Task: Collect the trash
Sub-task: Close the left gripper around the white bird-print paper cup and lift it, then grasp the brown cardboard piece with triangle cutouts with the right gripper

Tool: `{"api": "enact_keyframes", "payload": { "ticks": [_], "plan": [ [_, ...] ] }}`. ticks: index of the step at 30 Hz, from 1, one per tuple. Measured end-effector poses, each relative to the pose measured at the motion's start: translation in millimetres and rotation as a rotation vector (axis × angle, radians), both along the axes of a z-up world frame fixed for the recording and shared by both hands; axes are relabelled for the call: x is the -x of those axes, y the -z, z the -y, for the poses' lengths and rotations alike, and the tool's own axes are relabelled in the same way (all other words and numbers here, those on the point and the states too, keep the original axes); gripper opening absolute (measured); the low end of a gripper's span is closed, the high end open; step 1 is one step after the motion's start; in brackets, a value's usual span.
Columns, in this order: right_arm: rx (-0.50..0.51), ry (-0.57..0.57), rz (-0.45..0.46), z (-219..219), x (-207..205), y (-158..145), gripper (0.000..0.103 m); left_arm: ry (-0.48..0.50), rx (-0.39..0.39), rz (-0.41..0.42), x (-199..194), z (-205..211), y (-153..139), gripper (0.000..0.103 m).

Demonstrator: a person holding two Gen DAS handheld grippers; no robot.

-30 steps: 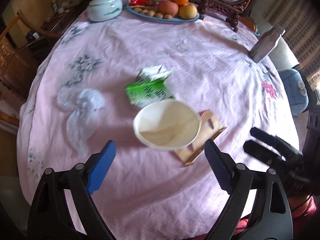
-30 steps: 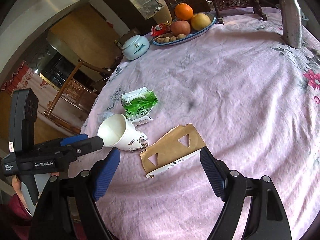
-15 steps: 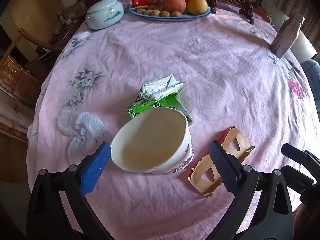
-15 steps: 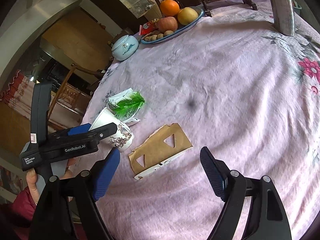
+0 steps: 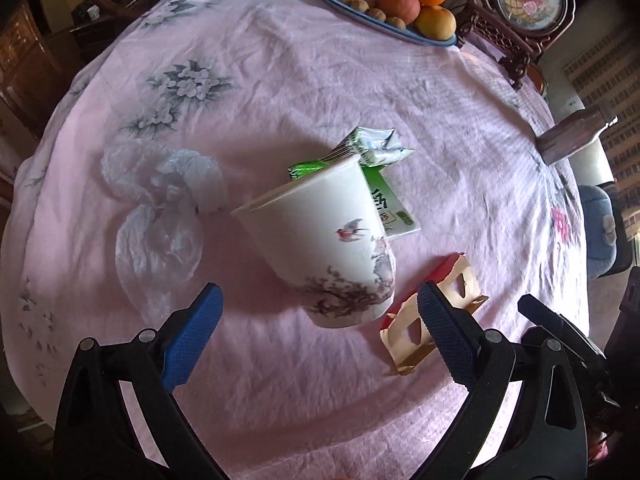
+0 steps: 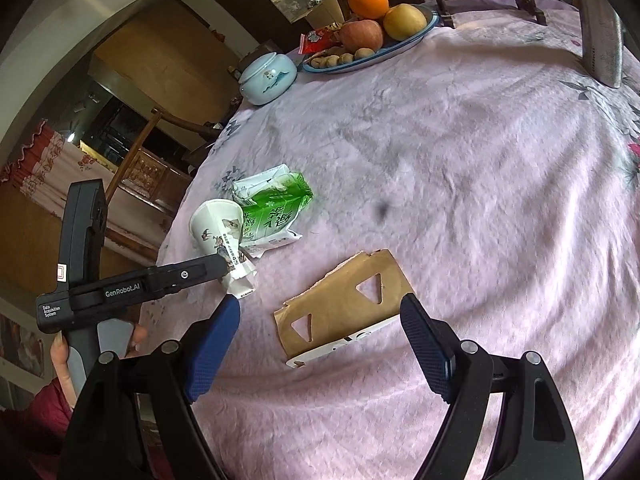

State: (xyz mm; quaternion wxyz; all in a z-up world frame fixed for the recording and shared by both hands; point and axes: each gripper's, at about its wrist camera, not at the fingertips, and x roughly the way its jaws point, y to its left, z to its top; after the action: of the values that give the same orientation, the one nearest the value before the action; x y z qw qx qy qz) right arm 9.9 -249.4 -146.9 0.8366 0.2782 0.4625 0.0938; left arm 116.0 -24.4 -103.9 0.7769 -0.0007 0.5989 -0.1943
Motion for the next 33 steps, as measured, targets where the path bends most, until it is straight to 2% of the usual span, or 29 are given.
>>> {"api": "enact_keyframes", "payload": {
  "ticks": [2,5,7,8,10,13,15,19,24,28,30,33],
  "plan": [
    [0.010,-0.009,0.002,-1.7,-0.7,-1.2,0.081,0.019,-0.013,-0.003,-5.3,9.4,6.9,0.094],
    [0.029,-0.018,0.005,-2.7,0.3,-3.9,0.081,-0.022,-0.008,-0.028,-19.6,9.7,19.7,0.094],
    [0.033,-0.012,0.003,-0.7,1.6,-4.2,0.081,-0.043,0.007,-0.046,-27.7,7.8,27.2,0.081],
    [0.032,-0.006,0.000,1.0,2.2,-3.5,0.081,-0.035,0.012,-0.057,-29.4,8.7,29.7,0.078],
    [0.022,0.013,-0.011,4.9,3.9,-0.7,0.081,-0.041,-0.014,-0.009,-25.4,9.0,21.8,0.077],
    [0.006,0.053,-0.036,11.3,6.7,6.1,0.081,0.003,-0.046,0.089,-11.5,13.6,0.1,0.075],
    [0.016,0.076,-0.058,14.3,6.1,10.2,0.081,0.027,-0.060,0.123,-3.1,12.3,-9.6,0.075],
    [0.011,0.040,-0.116,7.7,-0.1,19.1,0.081,0.024,-0.076,0.148,8.9,-5.5,-21.6,0.075],
    [-0.037,-0.038,-0.171,-20.4,-5.1,32.5,0.081,-0.015,-0.083,0.137,15.7,-33.3,-24.6,0.075],
    [0.018,-0.067,-0.172,-40.4,-17.4,37.4,0.081,-0.043,-0.092,0.135,22.8,-52.2,-27.5,0.075],
    [0.084,-0.044,-0.174,-43.2,-30.7,40.7,0.081,-0.057,-0.095,0.140,25.8,-60.2,-30.4,0.075],
    [0.131,-0.038,-0.155,-46.8,-49.9,41.9,0.082,-0.075,-0.103,0.149,30.0,-71.7,-34.2,0.075]
  ]
}}
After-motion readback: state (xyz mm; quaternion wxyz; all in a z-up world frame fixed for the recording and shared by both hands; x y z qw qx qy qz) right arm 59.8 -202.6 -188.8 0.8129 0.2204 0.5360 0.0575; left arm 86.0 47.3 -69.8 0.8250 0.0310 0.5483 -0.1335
